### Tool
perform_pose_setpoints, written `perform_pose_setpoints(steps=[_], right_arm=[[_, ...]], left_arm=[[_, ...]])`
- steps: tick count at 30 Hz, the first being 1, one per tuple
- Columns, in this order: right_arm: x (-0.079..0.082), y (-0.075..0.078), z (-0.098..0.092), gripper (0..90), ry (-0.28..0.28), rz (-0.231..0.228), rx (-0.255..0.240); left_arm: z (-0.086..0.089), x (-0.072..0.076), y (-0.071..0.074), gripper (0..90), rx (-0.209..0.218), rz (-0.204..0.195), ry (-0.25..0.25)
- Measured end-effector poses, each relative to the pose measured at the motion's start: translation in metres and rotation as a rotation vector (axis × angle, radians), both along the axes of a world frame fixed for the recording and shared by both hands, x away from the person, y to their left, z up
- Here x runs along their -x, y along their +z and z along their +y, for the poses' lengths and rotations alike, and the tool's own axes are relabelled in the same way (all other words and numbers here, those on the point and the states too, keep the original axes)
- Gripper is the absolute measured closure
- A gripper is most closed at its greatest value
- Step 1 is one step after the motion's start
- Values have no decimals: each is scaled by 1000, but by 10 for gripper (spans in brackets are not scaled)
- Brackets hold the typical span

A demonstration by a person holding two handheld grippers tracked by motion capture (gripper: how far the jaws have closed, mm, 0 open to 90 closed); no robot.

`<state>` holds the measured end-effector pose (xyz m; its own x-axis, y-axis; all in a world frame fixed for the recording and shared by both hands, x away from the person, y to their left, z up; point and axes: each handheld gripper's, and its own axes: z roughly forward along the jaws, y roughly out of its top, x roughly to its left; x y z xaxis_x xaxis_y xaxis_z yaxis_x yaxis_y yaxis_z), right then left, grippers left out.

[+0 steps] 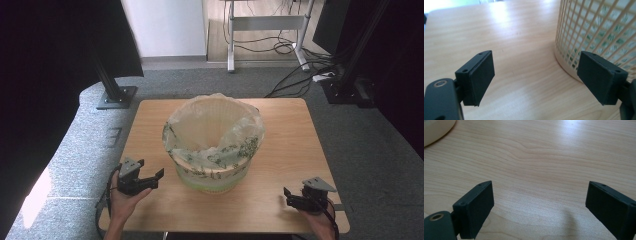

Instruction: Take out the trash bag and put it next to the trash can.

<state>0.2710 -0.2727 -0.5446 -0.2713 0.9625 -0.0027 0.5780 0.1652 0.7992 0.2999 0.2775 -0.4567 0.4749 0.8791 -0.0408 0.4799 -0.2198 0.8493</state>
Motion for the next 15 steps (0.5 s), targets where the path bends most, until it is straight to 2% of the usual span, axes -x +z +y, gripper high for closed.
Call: perform_pose_setpoints(steps=[2,4,5,6,8,9,10,11,15], right_arm=[[0,0,0,83,1,1,3],[0,-1,1,85,3,3,7],[0,-2,2,86,6,8,13],[0,-3,2,86,6,11,18],[0,-3,3,86,7,11,22],[1,-3,4,88,9,8,25],[1,-3,5,88,10,9,26],[1,-3,5,88,10,9,26],[0,-4,8,90,19,15,35]], left_arm=[[1,-2,4,143,-3,-7,-14],[4,-6,14,141,-6,-22,-54],[6,-11,26,140,-3,-46,-91],[6,-11,26,140,-3,-46,-91],[10,-14,40,140,8,-70,-123],[14,-17,55,141,22,-93,-157],[16,-17,62,143,28,-106,-174],[16,-17,62,144,28,-106,-174],[21,-18,87,146,62,-144,-242]])
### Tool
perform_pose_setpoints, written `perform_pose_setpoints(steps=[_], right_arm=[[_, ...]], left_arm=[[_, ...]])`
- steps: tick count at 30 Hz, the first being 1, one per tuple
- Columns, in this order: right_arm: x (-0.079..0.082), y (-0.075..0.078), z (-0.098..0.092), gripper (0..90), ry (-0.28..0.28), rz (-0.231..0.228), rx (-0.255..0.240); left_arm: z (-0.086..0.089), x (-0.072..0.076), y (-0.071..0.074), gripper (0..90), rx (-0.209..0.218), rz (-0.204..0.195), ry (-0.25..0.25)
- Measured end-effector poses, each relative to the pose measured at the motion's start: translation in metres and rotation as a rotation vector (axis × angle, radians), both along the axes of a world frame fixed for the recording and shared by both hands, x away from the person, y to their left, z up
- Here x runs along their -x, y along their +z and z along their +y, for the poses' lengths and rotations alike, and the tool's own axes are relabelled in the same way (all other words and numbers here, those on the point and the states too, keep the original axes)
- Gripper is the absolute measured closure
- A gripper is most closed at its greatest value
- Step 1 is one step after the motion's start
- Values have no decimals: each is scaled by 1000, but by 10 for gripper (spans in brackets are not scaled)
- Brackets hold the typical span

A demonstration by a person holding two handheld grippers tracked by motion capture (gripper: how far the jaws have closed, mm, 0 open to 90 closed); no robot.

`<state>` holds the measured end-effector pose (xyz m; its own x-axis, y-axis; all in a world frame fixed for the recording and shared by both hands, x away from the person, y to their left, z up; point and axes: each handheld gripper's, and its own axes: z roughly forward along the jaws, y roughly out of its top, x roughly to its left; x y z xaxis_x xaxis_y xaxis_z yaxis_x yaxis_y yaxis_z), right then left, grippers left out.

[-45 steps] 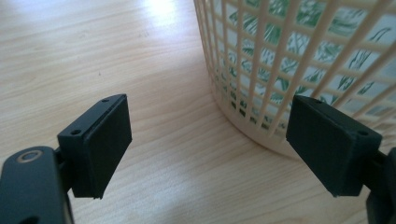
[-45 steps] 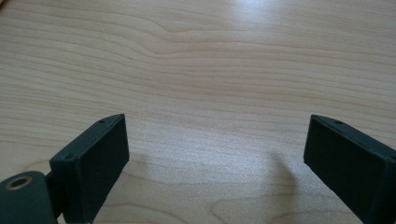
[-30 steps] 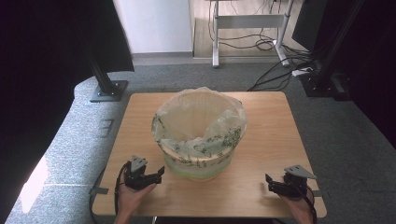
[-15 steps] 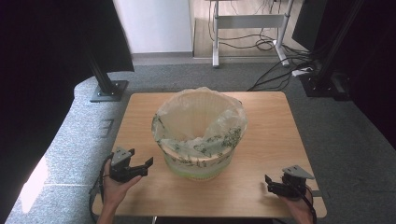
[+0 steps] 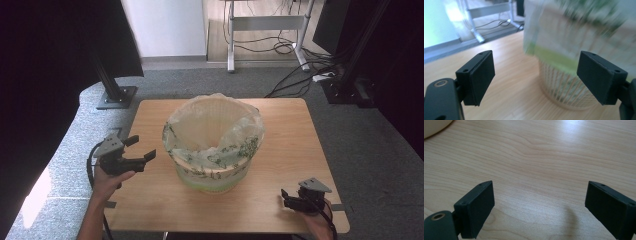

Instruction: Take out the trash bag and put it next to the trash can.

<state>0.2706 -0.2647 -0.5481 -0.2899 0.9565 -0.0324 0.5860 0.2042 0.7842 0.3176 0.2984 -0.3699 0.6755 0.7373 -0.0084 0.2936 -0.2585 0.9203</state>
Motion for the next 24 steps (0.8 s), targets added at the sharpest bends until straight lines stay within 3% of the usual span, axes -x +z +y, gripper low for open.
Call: perform_pose_setpoints(steps=[5,10,16,24], right_arm=[[0,-1,2,92,5,1,10],[0,-1,2,100,1,-3,13],[0,-2,5,101,10,-3,21],[0,-1,1,103,3,-4,16]], left_arm=[[2,-2,18,149,31,-14,-58],[-7,-2,29,148,53,-31,-79],[-34,-11,50,147,19,-31,-137],[-62,-21,56,152,-41,-1,-170]])
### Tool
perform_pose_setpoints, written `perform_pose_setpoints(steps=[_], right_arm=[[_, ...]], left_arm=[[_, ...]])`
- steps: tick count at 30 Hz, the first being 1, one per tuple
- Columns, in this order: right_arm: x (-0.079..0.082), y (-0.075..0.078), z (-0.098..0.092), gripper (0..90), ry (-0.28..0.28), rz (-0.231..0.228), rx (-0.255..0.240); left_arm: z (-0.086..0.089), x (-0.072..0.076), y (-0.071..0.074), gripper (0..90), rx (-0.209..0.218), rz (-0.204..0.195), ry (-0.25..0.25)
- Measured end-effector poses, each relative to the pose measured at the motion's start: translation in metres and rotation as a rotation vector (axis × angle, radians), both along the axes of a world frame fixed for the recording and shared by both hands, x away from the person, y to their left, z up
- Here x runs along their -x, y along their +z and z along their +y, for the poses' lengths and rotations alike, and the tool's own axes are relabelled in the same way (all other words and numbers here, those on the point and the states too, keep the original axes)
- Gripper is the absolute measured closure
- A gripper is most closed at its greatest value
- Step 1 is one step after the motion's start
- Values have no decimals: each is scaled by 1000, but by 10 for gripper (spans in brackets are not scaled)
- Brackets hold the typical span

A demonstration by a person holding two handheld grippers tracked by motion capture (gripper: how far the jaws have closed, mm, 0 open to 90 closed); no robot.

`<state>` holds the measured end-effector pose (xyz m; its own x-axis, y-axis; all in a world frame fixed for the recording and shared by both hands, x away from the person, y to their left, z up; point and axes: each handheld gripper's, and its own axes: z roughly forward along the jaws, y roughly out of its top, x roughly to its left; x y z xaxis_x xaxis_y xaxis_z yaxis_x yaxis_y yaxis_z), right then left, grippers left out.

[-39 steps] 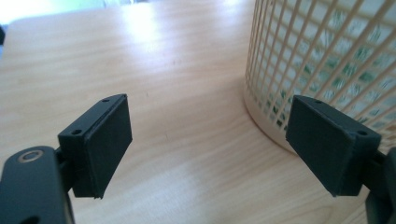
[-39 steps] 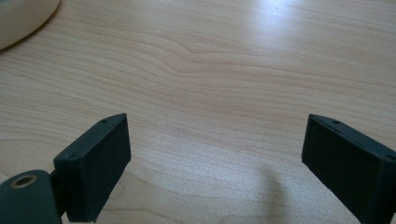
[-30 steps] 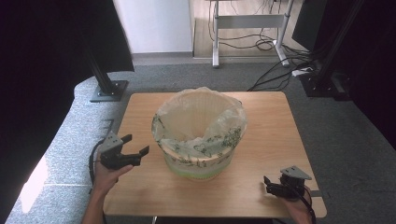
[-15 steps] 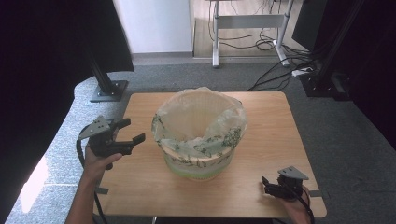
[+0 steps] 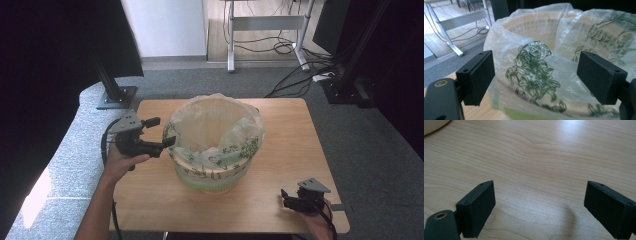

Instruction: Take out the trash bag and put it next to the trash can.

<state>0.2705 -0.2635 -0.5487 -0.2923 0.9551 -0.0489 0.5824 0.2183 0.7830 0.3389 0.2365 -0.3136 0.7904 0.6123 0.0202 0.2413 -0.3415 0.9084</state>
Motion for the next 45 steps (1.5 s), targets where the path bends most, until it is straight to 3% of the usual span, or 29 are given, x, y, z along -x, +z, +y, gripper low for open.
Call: perform_pose_setpoints(steps=[2,4,5,6,7,8,10,12,14,16,21,25,31,36,41,45], right_arm=[[0,0,-1,104,-2,-1,-3],[0,1,-2,108,-5,2,-1],[0,1,-2,108,-5,2,-1],[0,1,-2,109,-4,2,-1],[0,1,-2,112,-6,0,1],[-1,1,-2,113,-7,0,1],[-1,1,-2,114,-7,0,0],[0,1,-2,122,-7,-6,-4],[0,1,-2,124,-6,-7,-5],[0,1,-2,126,-4,-6,-2],[-1,2,-2,130,-6,-4,-3],[-2,3,-5,134,-8,-10,-13],[-5,14,-9,137,-4,-45,-73],[-6,34,-11,142,47,-123,-138],[-8,55,-14,141,126,-178,-199],[-14,89,-14,142,208,-220,-247]], left_arm=[[-4,-3,-1,164,-12,18,0],[-6,-6,-2,264,-23,24,8],[-6,-7,-2,264,-23,26,5],[-7,-8,-3,325,-23,29,0],[-7,-9,-3,457,-24,33,1],[-8,-12,-5,515,-26,38,27],[-8,-13,-5,566,-25,43,39],[-7,-16,-8,730,-27,64,52],[-7,-17,-8,780,-24,69,47],[-7,-17,-7,889,-23,72,54],[-6,-17,2,900,3,64,51],[-8,-13,19,900,34,29,38],[-14,-12,41,900,67,-3,16],[-20,-13,48,900,78,-19,-2],[-20,-13,45,900,81,-14,-6],[-18,-12,42,900,90,-7,-9]])
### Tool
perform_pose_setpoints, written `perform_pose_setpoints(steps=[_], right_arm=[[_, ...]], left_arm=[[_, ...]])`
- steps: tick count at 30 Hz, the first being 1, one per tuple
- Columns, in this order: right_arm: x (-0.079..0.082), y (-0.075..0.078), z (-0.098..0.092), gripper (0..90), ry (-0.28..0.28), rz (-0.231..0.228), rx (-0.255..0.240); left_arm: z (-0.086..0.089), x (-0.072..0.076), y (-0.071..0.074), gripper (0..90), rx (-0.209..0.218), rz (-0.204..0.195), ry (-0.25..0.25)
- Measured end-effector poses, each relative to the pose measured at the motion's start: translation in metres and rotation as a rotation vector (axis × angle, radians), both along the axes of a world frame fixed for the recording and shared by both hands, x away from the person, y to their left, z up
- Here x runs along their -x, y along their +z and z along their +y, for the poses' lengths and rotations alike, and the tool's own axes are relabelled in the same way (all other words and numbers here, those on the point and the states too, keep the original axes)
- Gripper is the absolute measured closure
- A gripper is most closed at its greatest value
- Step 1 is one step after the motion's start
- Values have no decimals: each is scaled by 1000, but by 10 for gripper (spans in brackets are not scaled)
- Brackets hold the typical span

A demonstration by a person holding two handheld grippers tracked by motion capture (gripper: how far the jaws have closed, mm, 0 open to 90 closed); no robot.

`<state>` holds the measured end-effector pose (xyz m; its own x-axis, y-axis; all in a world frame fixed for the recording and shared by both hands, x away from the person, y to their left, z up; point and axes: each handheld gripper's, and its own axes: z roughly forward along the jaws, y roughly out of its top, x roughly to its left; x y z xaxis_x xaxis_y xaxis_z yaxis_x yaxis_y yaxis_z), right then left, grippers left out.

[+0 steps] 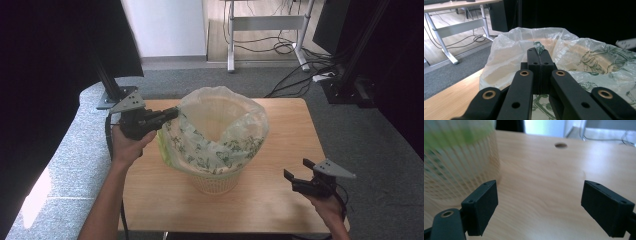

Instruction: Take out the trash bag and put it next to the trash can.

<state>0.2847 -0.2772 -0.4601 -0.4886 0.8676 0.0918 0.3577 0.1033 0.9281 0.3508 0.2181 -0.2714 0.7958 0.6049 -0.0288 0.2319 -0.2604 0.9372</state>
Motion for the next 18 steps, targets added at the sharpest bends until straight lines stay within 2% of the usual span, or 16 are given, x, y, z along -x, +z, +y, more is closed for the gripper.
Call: perform_pose_setpoints(steps=[1,2,4,5,8,10,16,18], right_arm=[[0,0,0,142,0,0,0],[-1,9,1,143,18,-7,-8],[-5,36,6,145,71,-44,-26],[-5,36,6,145,71,-44,-26],[-7,57,14,145,135,-81,-46],[-7,74,26,145,185,-86,-48],[0,103,59,144,347,-108,-61],[1,110,70,143,402,-119,-51]], left_arm=[[0,0,-1,900,1,3,-2],[1,0,-1,900,0,5,-2],[0,1,-2,900,-6,7,-2],[0,1,-2,900,-6,7,-2],[0,2,-2,900,-9,6,-3],[1,5,-3,900,-9,-4,0],[1,8,-4,900,-15,-1,2],[2,6,-4,900,-14,5,3]])
